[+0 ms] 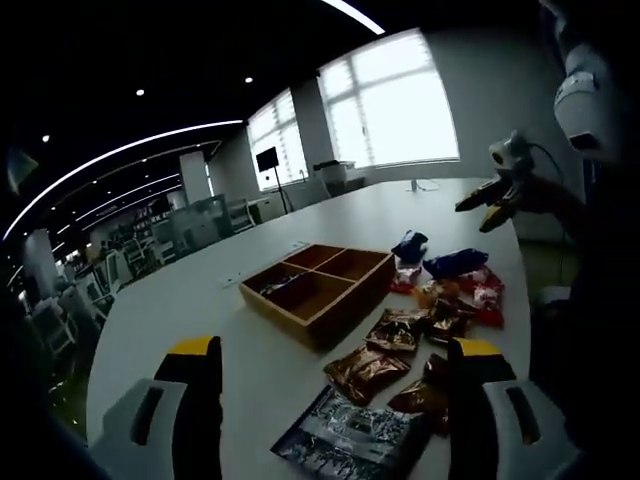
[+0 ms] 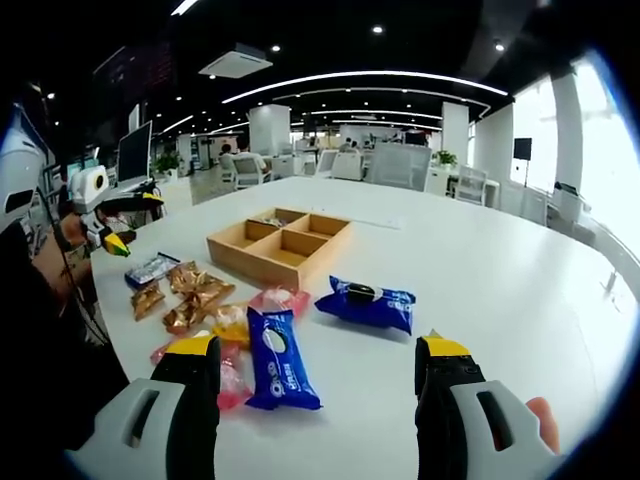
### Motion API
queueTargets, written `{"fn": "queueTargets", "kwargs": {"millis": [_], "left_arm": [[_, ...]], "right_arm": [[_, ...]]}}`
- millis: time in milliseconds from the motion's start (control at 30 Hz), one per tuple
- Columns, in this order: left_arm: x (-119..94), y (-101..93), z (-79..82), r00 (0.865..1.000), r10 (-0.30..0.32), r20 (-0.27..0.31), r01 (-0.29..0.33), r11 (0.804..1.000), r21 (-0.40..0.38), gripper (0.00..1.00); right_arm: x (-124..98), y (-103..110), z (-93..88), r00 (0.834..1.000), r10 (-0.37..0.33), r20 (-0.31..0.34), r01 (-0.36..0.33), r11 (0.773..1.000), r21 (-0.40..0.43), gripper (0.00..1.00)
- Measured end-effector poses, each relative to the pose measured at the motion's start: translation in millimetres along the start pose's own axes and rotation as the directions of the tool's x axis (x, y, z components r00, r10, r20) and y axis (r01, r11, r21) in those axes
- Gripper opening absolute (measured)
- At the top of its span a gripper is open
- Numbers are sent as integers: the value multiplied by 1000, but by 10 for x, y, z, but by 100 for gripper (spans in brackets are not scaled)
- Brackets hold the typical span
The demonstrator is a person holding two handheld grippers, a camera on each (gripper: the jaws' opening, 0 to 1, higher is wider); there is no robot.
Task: Pick up the scattered marshmallows, QQ candies, Oreo cookies, and mixed nuts on the table and sort them into separate containers
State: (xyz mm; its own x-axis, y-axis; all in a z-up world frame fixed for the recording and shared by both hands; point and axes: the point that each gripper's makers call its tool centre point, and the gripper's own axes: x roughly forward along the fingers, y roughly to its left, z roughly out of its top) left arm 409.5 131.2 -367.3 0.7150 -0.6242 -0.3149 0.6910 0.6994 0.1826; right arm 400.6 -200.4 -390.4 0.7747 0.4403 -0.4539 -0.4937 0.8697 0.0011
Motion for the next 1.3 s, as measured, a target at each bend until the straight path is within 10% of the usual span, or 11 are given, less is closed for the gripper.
{"fn": "queueTargets", "kwargs": {"millis": [1300], "left_arm": [[-109, -363, -529, 980, -78, -184, 106, 984, 145, 83]], "right_arm": [[-18, 114, 128, 999, 41, -11, -42, 998, -50, 75]]}}
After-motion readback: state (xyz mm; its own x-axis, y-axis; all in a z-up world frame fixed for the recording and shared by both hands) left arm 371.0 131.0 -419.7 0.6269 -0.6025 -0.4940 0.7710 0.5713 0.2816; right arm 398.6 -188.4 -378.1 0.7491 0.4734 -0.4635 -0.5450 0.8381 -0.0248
